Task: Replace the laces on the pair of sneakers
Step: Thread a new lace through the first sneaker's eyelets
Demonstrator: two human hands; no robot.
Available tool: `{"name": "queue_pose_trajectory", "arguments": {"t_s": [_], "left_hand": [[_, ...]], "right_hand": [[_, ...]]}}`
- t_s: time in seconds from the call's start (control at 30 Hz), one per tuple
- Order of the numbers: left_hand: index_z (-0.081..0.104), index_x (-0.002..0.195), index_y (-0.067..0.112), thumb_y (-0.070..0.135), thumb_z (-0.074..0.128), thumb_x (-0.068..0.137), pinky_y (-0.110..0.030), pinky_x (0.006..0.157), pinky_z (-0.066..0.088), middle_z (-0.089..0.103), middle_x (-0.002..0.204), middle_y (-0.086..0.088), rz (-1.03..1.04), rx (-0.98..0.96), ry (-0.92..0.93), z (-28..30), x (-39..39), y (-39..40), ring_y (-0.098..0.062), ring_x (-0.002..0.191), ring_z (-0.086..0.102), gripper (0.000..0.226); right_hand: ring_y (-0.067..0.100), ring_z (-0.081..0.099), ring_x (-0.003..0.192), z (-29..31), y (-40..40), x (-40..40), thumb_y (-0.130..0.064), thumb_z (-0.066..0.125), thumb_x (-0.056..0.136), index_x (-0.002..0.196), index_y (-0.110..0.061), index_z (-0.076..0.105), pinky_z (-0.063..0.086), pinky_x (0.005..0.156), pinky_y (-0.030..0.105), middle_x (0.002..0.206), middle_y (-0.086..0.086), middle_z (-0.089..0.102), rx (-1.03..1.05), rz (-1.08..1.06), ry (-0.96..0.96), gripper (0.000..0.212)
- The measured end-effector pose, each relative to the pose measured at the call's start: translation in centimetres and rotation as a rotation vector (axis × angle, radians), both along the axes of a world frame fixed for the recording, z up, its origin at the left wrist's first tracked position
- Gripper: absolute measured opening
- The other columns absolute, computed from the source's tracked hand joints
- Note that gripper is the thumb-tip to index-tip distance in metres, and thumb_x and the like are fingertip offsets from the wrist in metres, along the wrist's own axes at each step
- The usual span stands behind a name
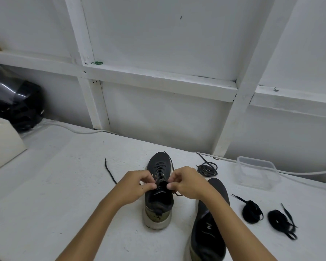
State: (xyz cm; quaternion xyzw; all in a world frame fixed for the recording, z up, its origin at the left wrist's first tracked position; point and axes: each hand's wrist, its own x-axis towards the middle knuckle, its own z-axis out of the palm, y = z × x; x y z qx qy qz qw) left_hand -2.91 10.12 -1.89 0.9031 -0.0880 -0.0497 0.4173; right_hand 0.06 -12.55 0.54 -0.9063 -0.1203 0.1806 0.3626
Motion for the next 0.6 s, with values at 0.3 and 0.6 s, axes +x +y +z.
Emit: {"name": "queue_pose_trajectory", "arguments": {"t_s": [0.3, 0.6], "left_hand": [[0.063, 0.085, 0.03, 0.019, 0.063, 0.097, -0.011, 0.062, 0.041, 0.063, 0.077, 0.016, 0.014, 0.168, -0.136, 1.6, 1.1, 1.2, -0.001, 0.072, 0.057, 0.016], [0.066, 0.089, 0.029, 0.016, 0.061, 0.097, -0.03, 0.074, 0.052, 0.064, 0.086, 0.01, 0.021, 0.273, -0.069, 0.6, 0.5, 3.1, -0.01, 0.08, 0.06, 0.015]], "right_hand": [[0.014, 0.064, 0.079, 1.6, 0.2, 1.2, -0.013, 0.06, 0.095, 0.095, -0.022, 0.074, 0.052, 0.072, 0.026, 0.09, -0.006, 0.071, -0.198, -0.011, -0.221, 0.017], [0.02, 0.066, 0.093, 0.4, -1.1, 0.9, -0.01, 0.059, 0.094, 0.098, -0.022, 0.074, 0.057, 0.082, 0.036, 0.099, -0.001, 0.072, -0.389, 0.033, -0.216, 0.02]]}}
